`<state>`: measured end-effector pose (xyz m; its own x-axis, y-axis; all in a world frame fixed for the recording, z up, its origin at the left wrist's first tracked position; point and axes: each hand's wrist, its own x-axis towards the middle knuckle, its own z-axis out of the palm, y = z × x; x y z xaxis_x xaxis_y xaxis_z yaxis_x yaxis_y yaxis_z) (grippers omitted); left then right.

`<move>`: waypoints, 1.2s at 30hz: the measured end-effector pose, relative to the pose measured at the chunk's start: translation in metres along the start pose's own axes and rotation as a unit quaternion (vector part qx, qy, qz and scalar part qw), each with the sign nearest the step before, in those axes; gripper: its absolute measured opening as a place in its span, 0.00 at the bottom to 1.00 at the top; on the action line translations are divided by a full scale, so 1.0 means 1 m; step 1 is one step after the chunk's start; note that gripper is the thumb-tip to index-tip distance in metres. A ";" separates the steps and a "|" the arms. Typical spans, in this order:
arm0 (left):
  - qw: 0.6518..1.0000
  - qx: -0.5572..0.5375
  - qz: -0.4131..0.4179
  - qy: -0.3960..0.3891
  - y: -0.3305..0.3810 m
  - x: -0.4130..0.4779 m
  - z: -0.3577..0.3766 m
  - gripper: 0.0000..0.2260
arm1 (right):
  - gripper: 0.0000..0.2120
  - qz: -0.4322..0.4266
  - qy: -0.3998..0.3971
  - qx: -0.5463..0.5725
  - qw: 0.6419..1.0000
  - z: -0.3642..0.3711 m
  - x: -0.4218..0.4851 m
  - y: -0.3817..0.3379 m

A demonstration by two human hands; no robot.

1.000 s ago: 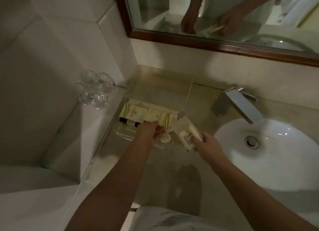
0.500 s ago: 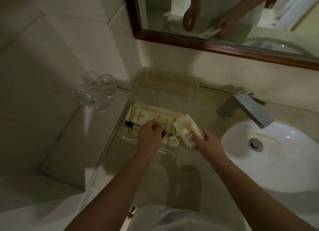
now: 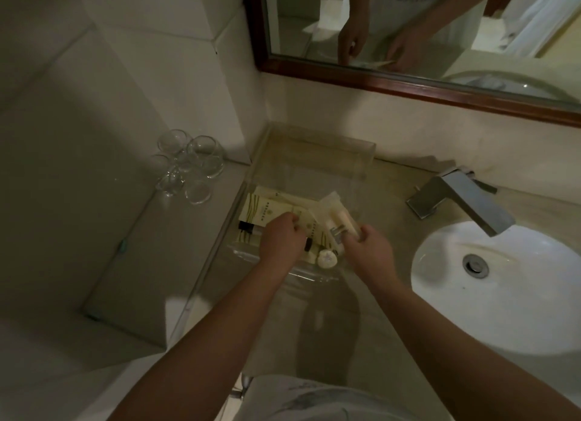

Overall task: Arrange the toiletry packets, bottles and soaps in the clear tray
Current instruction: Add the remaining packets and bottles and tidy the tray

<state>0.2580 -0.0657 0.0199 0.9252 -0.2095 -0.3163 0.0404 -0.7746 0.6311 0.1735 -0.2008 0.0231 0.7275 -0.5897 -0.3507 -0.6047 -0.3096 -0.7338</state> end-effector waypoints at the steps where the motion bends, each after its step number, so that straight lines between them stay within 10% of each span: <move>1: 1.000 -0.001 -0.003 -0.005 0.002 0.001 0.001 0.16 | 0.04 -0.009 0.004 -0.011 1.000 0.002 0.001 -0.002; 17: 0.985 -0.137 -0.102 -0.016 -0.001 -0.020 -0.009 0.08 | 0.02 0.004 0.037 0.090 0.995 0.006 0.008 -0.006; 21: 0.928 -0.281 -0.205 -0.134 0.003 -0.036 0.004 0.12 | 0.03 0.034 0.031 0.155 0.987 0.000 -0.003 -0.004; 28: 0.851 -0.434 -0.288 -0.062 0.001 -0.024 0.008 0.07 | 0.06 0.066 0.010 0.139 0.988 -0.006 0.010 -0.003; 36: 0.831 -0.455 -0.303 -0.105 0.016 -0.025 0.006 0.07 | 0.08 0.096 -0.038 0.212 0.972 -0.009 0.015 -0.002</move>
<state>0.2333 -0.0766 0.0333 0.5486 -0.1199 -0.8274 0.8317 -0.0235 0.5548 0.1829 -0.2156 0.0249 0.6463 -0.5449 -0.5343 -0.5545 0.1457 -0.8193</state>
